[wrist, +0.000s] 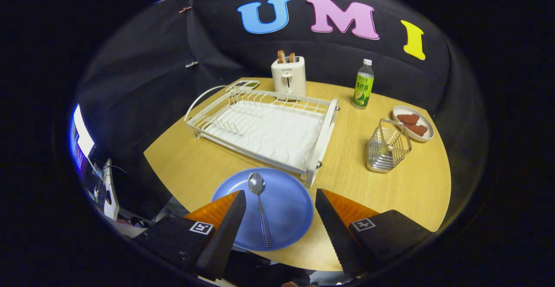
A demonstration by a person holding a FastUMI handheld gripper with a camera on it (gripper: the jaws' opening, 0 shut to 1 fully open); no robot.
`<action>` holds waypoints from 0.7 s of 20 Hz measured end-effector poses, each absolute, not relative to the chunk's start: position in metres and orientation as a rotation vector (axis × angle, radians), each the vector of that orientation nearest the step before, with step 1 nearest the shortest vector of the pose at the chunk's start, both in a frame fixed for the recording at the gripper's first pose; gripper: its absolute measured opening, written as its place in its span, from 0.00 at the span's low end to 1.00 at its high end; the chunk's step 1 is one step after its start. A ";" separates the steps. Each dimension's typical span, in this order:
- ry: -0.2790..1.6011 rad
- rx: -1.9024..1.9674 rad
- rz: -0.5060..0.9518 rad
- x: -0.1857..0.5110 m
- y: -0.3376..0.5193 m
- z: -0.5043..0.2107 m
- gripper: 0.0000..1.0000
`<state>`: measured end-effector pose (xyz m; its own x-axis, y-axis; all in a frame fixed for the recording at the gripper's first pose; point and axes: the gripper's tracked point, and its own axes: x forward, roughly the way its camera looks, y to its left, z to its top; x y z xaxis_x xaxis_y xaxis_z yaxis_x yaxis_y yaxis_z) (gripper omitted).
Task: Take the plate from the dish rack, then take the spoon from the basket and place it into the plate.
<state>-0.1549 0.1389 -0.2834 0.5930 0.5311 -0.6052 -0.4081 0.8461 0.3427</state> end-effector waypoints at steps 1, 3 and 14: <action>0.723 0.170 0.533 -0.143 0.132 -0.269 0.99; 0.651 0.168 0.497 -0.122 0.116 -0.239 0.99; 0.315 0.121 0.299 -0.043 0.030 -0.111 0.98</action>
